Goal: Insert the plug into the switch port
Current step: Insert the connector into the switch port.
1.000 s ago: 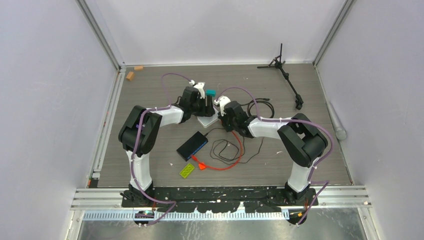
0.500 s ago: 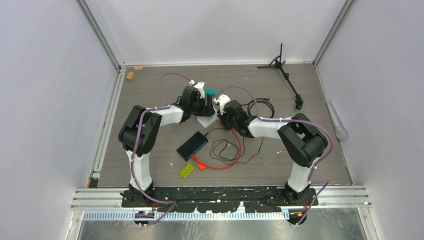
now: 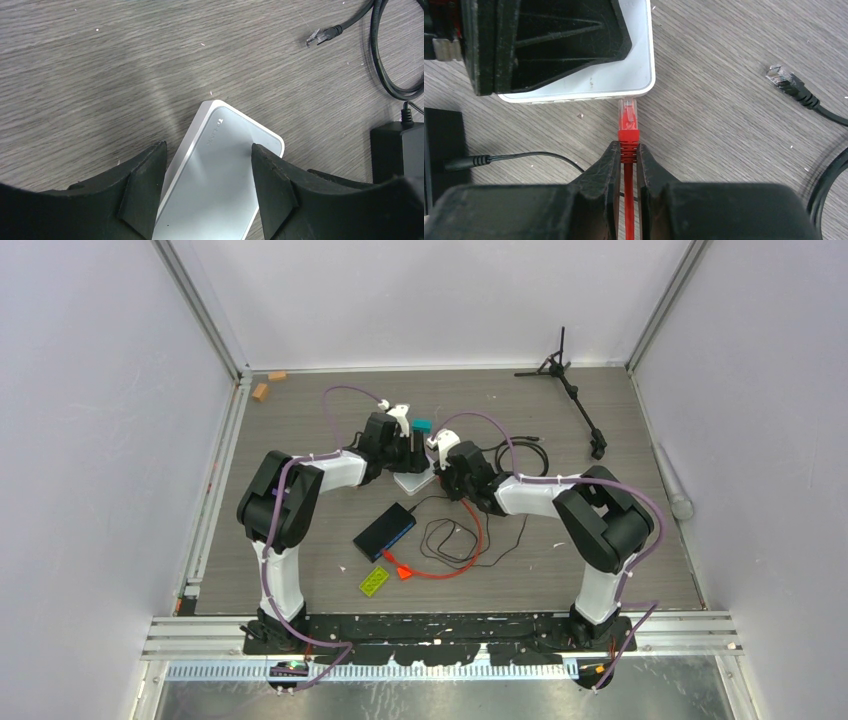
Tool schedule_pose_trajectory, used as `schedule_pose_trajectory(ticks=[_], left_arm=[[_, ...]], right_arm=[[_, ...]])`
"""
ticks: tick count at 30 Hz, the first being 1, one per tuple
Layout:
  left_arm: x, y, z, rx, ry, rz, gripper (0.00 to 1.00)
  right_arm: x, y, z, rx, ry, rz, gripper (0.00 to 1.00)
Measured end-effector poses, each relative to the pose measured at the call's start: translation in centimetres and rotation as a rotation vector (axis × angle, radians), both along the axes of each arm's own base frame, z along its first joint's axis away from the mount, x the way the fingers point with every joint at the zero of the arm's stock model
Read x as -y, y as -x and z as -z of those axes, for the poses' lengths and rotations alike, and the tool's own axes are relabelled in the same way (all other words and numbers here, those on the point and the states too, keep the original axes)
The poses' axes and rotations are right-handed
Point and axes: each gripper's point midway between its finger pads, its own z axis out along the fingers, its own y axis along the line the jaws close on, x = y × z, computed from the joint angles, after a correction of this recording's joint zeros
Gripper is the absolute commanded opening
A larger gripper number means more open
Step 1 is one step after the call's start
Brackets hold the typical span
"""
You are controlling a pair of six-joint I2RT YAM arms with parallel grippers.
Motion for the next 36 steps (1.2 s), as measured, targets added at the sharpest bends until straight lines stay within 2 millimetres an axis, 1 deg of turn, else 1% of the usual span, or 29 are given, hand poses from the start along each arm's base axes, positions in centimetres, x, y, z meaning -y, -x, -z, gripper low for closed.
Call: schedule_pose_trajectory(ticks=[3,30,36], left_arm=[[0.00,0.00,0.00,0.000,0.000,0.000,0.64],[0.61,0.35,-0.02,-0.003,0.002,0.020,0.64],[0.86,0.40,0.01,-0.007,0.007,0.029,0.63]], right_arm=[[0.06,0.05,0.30,-0.004,0.007,0.002,0.00],[-0.24,0.15,0.18,0.016,0.021,0.011,0.00],[-0.10,0.15,0.70,0.013,0.035,0.017,0.01]])
